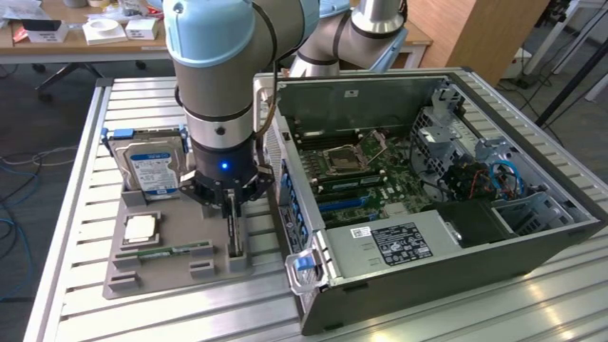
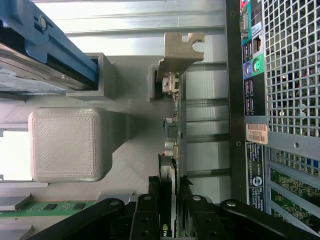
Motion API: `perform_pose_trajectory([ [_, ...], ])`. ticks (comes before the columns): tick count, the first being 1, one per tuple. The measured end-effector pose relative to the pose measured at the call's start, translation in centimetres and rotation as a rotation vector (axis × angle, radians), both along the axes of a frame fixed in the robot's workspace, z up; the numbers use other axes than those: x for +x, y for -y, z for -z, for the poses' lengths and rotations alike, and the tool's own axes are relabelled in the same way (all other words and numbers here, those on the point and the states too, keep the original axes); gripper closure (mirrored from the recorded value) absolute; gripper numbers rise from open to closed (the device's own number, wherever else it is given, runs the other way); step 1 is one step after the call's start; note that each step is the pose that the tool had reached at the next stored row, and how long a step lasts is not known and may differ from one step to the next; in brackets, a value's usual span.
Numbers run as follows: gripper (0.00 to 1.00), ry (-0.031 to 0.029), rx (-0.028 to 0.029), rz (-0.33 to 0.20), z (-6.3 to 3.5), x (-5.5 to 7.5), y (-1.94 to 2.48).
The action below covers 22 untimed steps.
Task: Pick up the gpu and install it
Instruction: 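Pick up the gpu and move the gpu toward the slot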
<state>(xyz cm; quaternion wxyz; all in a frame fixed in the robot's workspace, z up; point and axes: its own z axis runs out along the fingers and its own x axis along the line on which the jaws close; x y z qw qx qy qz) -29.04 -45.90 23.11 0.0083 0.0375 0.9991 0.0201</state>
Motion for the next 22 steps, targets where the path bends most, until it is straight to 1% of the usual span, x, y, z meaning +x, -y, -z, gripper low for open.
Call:
perform_pose_trajectory([
  [4,0.74,0.0,-0.0001,-0.019,0.0,0.0,0.0],
  [11,0.74,0.0002,0.0001,-0.02,-0.01,0.0,0.0],
  [13,0.74,0.0001,0.0001,-0.02,-0.15,0.0,-0.01],
  [15,0.74,0.0003,0.0002,-0.02,-0.38,0.0,0.0],
  [17,0.74,0.0003,0.0002,-0.02,-0.81,0.0,0.0],
  [22,0.74,0.0002,0.0001,-0.02,-2.24,0.0,0.0],
])
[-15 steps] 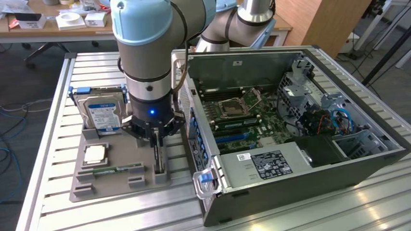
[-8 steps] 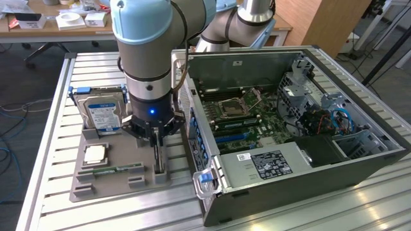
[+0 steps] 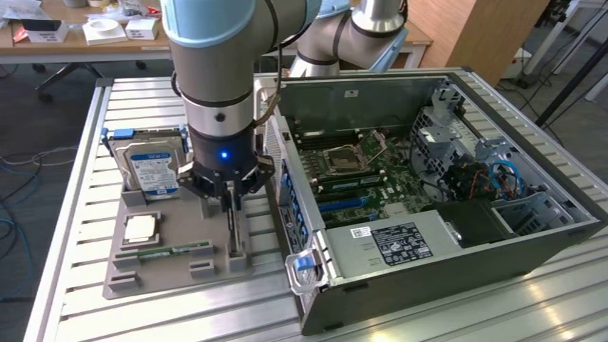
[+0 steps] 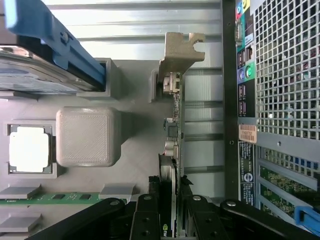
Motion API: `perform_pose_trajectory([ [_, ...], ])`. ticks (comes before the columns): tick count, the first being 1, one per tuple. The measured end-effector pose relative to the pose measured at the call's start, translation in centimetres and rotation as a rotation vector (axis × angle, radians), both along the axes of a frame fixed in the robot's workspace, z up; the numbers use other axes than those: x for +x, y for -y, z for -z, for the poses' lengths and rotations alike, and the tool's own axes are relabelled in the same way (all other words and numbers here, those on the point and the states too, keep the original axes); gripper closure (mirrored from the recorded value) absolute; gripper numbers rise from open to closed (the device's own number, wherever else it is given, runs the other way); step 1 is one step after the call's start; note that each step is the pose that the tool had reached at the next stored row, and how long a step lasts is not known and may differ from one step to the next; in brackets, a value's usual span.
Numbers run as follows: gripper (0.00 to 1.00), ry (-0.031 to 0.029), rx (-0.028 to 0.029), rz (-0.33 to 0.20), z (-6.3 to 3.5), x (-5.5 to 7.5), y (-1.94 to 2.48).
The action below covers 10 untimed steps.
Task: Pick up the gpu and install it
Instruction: 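Pick up the gpu and move the gpu toward the slot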
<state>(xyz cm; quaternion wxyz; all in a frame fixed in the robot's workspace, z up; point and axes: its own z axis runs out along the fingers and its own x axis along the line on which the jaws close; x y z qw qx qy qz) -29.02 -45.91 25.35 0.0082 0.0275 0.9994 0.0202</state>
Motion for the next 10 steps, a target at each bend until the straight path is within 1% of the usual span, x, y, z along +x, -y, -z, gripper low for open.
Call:
perform_pose_trajectory([
  [10,0.74,0.0,0.0,0.0,-4.06,0.0,0.0],
])
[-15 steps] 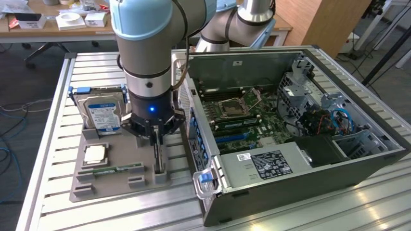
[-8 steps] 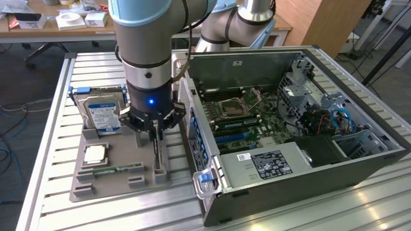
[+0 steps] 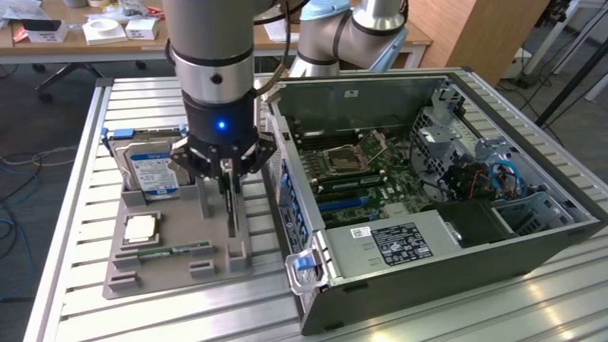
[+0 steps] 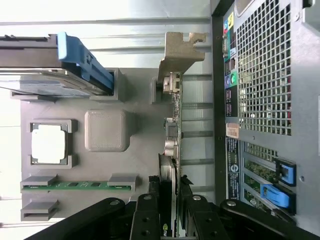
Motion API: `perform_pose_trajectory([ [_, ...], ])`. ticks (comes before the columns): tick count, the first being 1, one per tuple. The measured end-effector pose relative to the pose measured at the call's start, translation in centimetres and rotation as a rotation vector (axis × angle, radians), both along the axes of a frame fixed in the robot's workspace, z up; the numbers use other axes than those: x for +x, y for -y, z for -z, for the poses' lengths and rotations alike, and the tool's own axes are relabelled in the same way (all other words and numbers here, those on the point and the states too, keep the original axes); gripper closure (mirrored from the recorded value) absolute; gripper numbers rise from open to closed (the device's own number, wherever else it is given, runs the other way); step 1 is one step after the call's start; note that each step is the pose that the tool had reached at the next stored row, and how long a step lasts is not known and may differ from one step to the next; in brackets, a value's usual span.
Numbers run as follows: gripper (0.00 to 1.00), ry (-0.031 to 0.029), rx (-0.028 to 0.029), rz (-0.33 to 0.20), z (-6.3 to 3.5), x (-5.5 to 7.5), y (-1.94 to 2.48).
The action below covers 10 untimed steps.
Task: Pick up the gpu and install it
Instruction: 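Pick up the gpu and move the gpu toward the slot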
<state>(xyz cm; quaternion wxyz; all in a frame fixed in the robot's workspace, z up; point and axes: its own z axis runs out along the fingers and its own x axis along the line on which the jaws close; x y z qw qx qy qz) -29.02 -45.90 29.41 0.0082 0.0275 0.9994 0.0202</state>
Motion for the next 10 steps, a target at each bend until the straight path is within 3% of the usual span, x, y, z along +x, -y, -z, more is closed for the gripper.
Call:
perform_pose_trajectory([
  [10,0.74,0.0001,0.0001,0.0,-3.5,0.0,0.0],
])
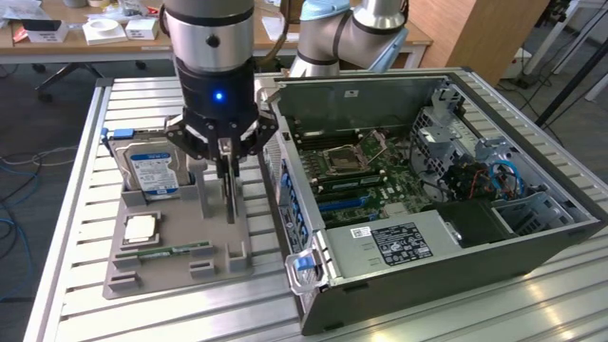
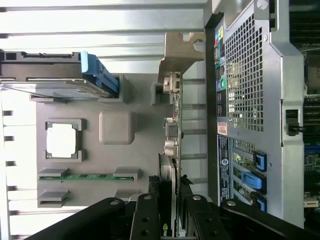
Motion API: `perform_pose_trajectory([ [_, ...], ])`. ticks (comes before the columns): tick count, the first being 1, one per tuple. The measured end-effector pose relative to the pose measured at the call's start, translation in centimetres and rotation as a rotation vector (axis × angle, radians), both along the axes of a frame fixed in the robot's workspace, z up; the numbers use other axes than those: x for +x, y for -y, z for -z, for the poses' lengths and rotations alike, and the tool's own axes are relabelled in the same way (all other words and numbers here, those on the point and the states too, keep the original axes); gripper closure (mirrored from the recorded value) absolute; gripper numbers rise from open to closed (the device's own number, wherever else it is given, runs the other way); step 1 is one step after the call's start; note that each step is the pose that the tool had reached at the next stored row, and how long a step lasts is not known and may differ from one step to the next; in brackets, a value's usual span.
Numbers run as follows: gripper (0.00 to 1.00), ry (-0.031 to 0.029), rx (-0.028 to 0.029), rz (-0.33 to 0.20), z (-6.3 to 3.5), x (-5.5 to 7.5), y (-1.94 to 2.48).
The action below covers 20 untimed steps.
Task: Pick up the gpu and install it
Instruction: 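Pick up the gpu and move the gpu toward the slot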
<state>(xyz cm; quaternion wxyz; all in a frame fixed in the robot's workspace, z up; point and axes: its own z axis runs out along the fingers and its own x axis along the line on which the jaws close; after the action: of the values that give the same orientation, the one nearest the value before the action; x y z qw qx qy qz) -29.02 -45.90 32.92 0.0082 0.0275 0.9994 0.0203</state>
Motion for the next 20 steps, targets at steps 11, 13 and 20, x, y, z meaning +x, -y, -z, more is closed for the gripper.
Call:
perform_pose_trajectory([
  [11,0.74,0.0,0.0002,0.0,-4.26,0.0,0.0],
  [13,0.74,-0.0001,0.0003,0.0,-5.12,0.0,0.0],
  [20,0.74,-0.0001,0.0003,0.0,-8.04,0.0,0.0],
])
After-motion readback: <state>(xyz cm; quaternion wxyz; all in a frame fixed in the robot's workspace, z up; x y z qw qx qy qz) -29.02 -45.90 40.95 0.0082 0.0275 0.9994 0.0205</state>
